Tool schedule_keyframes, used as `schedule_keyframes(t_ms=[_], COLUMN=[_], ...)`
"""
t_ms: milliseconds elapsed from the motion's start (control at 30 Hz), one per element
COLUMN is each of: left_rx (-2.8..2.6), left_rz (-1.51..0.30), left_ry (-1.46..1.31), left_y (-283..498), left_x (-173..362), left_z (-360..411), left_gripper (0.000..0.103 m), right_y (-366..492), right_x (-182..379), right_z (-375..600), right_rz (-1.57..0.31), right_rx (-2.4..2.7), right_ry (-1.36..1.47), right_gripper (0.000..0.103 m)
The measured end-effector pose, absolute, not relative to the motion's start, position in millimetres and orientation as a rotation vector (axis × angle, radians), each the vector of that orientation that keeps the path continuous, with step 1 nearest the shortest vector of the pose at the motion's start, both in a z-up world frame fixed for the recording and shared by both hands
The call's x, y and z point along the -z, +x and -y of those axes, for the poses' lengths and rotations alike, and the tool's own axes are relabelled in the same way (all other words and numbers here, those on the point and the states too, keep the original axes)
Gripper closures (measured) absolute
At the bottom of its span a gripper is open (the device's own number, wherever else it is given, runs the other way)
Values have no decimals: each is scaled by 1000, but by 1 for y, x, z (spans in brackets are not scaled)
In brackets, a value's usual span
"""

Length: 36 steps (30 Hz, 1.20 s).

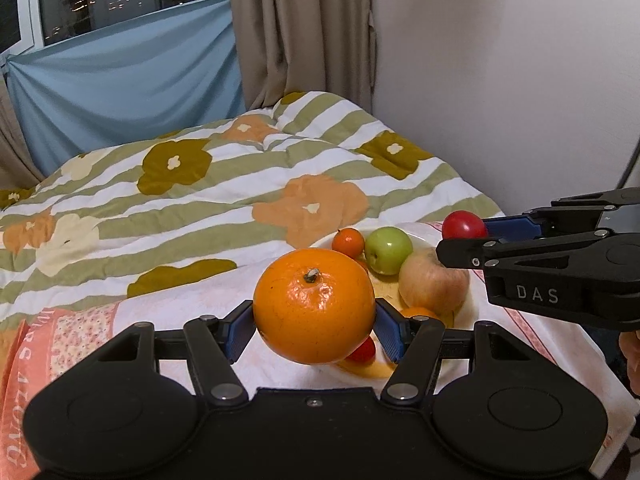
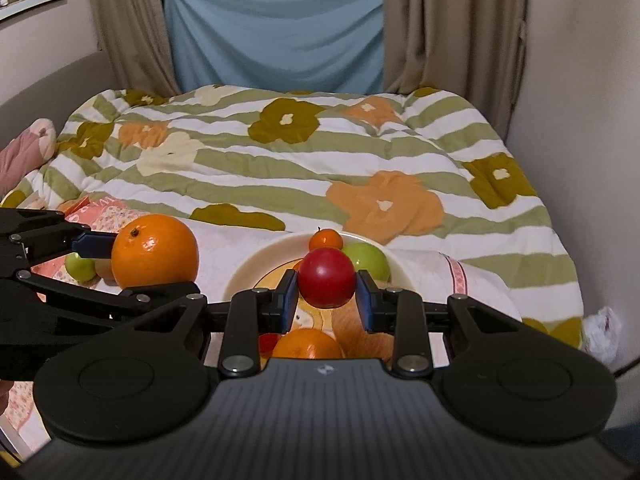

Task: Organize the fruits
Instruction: 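Carry the orange and tomato to the bowl and open both tools to drop them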

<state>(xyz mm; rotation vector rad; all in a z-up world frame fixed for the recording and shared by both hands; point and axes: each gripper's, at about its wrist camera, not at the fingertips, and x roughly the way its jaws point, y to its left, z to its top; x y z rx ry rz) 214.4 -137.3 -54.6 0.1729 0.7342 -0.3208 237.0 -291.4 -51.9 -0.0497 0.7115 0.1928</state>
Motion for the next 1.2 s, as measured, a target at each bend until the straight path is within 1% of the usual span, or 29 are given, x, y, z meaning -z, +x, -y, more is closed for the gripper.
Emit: schedule_keyframes(t_ms=[433,700,933,967,1100,1200], left_rx=[270,274,266,264,251,242], left_rz=[-800,-850,-893,-884,-838,-820], left_ry=[185,208,196,187,197,191], left_y=[264,278,281,280,272,264], left_x=[95,118,126,125,114,106], left_z=[163,175,179,178,176,172], left_gripper=[36,36,34,34,19,17], right_y=[291,297,298,297,297,297], right_x=[83,90,92,92,93,92], right_z=[312,316,317,318,318,318], right_rz=[-751,-754,-758,-758,-759,-756], right_rx=[-278,-289,-288,-287,-291,-299], right_ry=[-76,-75,-73,-74,-74,-79], right_gripper=[57,57,57,57,57,57])
